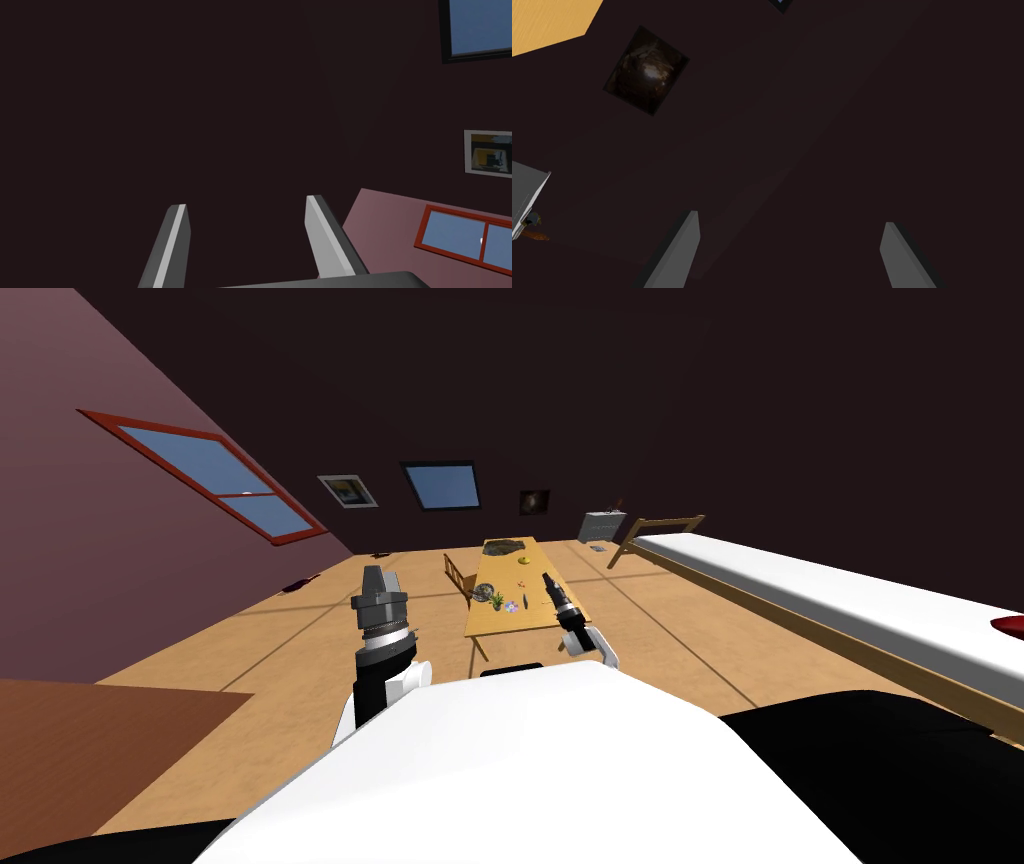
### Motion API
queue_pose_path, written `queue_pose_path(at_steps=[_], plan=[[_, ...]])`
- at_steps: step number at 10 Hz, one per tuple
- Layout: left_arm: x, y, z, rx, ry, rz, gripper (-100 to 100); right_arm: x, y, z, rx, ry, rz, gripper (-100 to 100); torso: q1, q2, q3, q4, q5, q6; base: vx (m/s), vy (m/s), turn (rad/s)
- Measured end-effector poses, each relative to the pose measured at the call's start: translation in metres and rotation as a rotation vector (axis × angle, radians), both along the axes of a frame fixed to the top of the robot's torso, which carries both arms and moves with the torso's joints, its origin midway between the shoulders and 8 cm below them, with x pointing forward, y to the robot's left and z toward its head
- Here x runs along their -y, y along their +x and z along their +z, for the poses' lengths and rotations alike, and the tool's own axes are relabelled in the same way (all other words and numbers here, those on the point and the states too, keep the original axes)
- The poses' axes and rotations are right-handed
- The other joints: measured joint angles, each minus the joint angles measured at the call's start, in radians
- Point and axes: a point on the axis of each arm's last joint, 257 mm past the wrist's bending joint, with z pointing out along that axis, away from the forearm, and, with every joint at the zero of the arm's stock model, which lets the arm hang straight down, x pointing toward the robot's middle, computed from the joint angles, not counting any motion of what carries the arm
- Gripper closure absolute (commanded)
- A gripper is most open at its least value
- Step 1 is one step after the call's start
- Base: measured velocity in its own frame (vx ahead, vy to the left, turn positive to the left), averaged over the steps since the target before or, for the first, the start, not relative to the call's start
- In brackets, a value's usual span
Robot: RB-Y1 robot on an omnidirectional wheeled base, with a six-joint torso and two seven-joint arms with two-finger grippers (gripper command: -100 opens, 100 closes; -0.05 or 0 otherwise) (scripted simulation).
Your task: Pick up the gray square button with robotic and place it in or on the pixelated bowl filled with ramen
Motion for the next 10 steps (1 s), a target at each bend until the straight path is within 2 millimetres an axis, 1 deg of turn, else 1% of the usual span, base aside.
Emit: queue_pose_path(at_steps=[1, 3, 4, 6, 8, 9, 10], plan=[[0.0, 0.0, 0.0, 0.0, 0.0, 0.0, 0, 0.001, 0.007, -0.014, -0.032, -0.03, -0.005, -100, 0.0, -0.001, 0.0, 0.0, 0.0, 0.0, 0.019, 0.044, 0.025], [0.0, 0.0, 0.0, 0.0, 0.0, 0.0, 0, 0.002, 0.013, -0.04, -0.089, -0.067, -0.013, -100, 0.0, 0.0, 0.0, 0.0, 0.0, 0.0, 0.014, 0.035, 0.039], [0.0, 0.0, 0.0, 0.0, 0.0, 0.0, 0, 0.002, 0.015, -0.05, -0.108, -0.08, -0.016, -100, -0.001, 0.001, 0.0, 0.0, 0.0, 0.0, 0.014, 0.03, 0.034], [0.0, 0.0, 0.0, 0.0, 0.0, 0.0, 0, 0.0, 0.028, -0.073, -0.163, -0.135, -0.021, -100, 0.0, 0.0, 0.0, 0.0, 0.0, 0.0, 0.017, 0.041, 0.06], [0.0, 0.0, 0.0, 0.0, 0.0, 0.0, 0, 0.001, 0.034, -0.098, -0.216, -0.177, -0.028, -100, -0.001, 0.001, 0.0, 0.0, 0.0, 0.0, 0.013, 0.026, 0.036], [0.0, 0.0, 0.0, 0.0, 0.0, 0.0, 0, 0.001, 0.035, -0.106, -0.235, -0.193, -0.031, -100, -0.002, 0.001, 0.0, 0.0, 0.0, 0.001, 0.016, 0.03, 0.047], [0.0, 0.0, 0.0, 0.0, 0.0, 0.0, 0, 0.005, 0.037, -0.117, -0.257, -0.218, -0.033, -100, -0.001, 0.001, 0.0, 0.0, 0.0, 0.0, 0.012, 0.02, 0.023]])
